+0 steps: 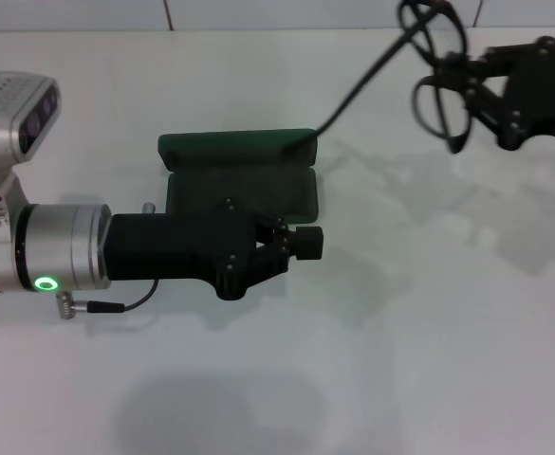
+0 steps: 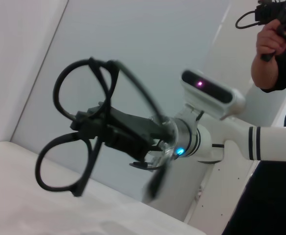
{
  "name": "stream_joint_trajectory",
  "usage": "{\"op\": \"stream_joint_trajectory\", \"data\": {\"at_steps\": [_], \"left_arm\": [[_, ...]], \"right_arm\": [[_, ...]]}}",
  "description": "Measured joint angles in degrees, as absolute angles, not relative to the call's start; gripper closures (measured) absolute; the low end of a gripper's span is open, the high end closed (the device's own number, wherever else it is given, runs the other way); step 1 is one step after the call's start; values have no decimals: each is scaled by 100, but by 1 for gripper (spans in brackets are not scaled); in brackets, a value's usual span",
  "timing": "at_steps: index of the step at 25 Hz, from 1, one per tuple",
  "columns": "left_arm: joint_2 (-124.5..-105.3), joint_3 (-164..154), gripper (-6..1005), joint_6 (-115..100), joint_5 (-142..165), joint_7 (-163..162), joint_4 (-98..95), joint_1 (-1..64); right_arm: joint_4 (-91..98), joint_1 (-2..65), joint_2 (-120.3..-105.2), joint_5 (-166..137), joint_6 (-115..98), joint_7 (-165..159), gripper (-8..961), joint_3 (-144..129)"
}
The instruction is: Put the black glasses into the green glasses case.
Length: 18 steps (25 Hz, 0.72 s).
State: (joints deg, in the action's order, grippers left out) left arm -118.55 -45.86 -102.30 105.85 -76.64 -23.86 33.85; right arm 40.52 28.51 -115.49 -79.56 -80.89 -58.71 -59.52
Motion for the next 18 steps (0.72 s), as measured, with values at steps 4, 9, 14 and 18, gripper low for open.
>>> {"op": "stream_joint_trajectory", "data": {"at_steps": [4, 9, 14, 18], "left_arm": [[-11851, -4634, 999, -10236, 10590, -7681, -2383, 3384], [-11847, -4682, 999, -10239, 10597, -7742, -2395, 3422], [-11847, -4718, 999, -10240, 10600, -7743, -2399, 3442], [-11847, -4720, 999, -10240, 10600, -7743, -2400, 3444]], "right_arm": [[4034, 2710, -11577, -7939, -7911, -5076, 892, -5889], [3908, 2791, -11600, -7943, -7716, -4515, 892, -6318], [3882, 2969, -11617, -7764, -7237, -4297, 892, -7110], [3878, 3044, -11618, -7437, -6919, -4091, 893, -7785]]}}
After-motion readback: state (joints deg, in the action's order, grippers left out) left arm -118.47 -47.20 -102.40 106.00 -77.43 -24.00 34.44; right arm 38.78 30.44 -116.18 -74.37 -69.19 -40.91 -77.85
